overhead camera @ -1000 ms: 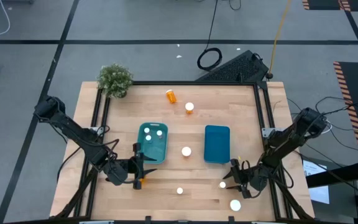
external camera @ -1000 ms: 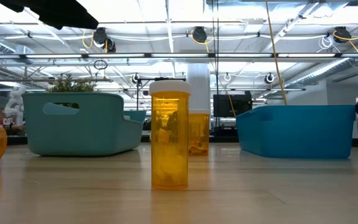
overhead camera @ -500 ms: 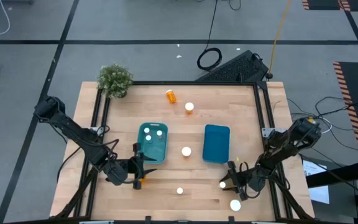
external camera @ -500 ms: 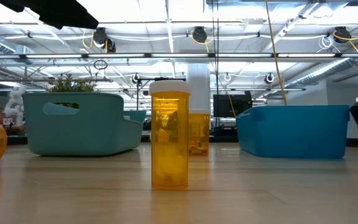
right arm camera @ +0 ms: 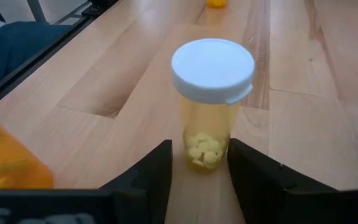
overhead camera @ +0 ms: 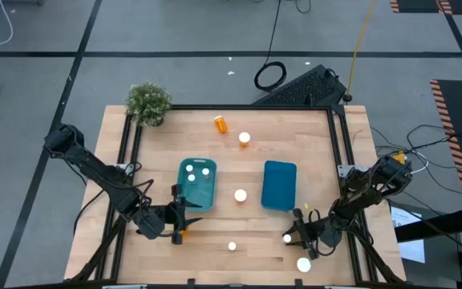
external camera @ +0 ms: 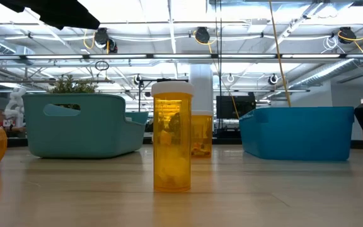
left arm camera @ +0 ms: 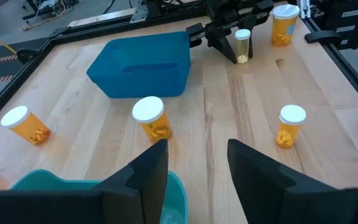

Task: Pick and place medicine bottles into bin by pill shape (circle, oval)
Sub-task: Put the small yellow pill bottle into the green bin

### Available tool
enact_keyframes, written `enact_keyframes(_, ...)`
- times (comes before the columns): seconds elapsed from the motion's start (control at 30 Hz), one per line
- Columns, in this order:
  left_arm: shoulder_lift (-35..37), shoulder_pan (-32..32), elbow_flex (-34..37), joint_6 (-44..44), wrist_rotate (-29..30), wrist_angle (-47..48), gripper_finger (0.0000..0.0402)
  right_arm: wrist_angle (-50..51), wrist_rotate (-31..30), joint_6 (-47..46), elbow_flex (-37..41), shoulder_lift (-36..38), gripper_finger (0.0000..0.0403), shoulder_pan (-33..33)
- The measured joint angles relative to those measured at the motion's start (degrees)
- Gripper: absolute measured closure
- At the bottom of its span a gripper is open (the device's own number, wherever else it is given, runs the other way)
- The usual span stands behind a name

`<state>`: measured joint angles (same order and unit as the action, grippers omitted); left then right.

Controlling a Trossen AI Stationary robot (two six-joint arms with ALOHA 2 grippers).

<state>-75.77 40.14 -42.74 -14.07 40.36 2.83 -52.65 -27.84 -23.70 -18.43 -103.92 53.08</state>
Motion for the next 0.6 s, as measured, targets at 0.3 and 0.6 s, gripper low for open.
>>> enact_keyframes(0.3,0.0,0.0,0.0,0.0,0.0,0.0,0.0231,-1.2,-0.4,0.4,0.0,-0.1,0.0295,0.0)
enact_keyframes(0.6,0.0,0.0,0.0,0.0,0.0,-0.1,0.0231,-2.7,-0.6,0.6,0.1,0.1,0.0310,0.0)
